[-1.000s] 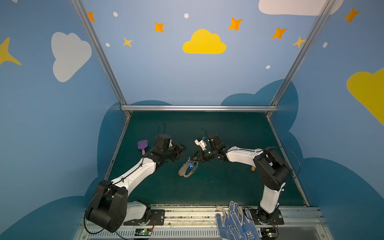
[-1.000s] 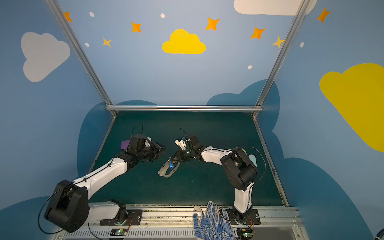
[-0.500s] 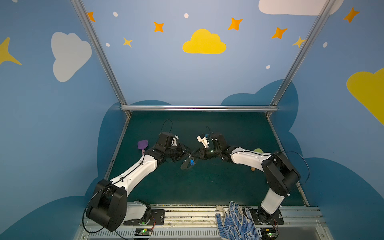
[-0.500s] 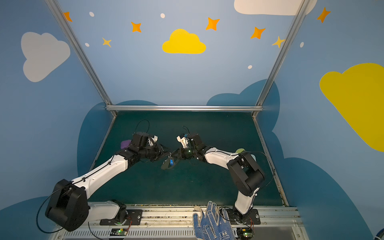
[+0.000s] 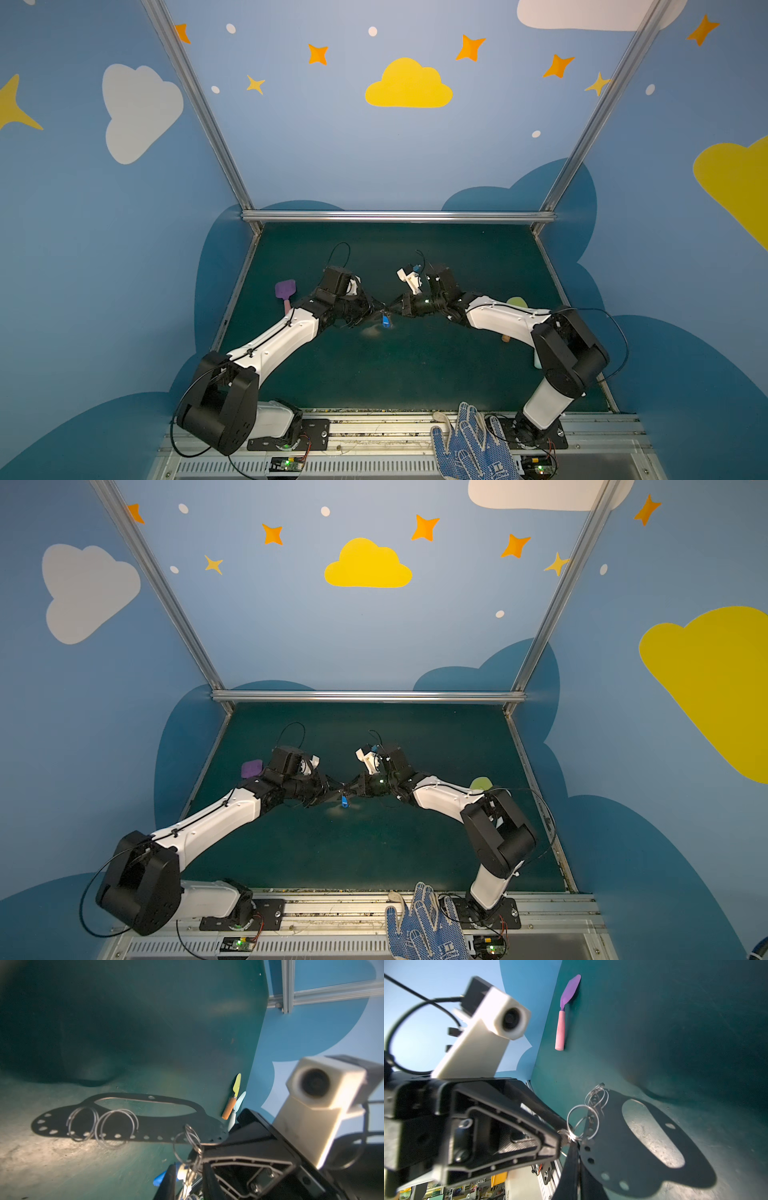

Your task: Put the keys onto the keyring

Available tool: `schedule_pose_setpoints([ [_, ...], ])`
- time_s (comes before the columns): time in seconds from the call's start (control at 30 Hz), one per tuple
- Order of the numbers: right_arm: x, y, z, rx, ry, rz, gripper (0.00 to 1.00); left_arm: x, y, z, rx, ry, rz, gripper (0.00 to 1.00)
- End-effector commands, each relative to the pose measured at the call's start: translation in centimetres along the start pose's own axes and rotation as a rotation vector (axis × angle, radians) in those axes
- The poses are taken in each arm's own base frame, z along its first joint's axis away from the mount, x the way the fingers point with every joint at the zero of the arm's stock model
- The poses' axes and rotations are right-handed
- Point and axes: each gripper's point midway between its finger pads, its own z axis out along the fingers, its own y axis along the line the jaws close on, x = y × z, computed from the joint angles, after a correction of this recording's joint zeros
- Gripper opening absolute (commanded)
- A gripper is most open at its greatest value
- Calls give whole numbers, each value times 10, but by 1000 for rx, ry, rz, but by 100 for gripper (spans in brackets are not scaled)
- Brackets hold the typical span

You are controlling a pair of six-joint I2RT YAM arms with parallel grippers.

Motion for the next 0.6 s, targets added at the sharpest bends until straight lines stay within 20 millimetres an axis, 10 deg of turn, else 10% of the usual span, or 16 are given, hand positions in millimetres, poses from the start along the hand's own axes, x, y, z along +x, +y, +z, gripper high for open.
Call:
schedule_pose_setpoints([
  [0.0, -7, 13, -7, -29, -34, -43, 0, -5, -12, -2, 24, -20, 32, 19],
  [0.57, -4, 15, -6, -38, -28, -44, 0, -12, -19, -11, 25, -68, 61, 4],
])
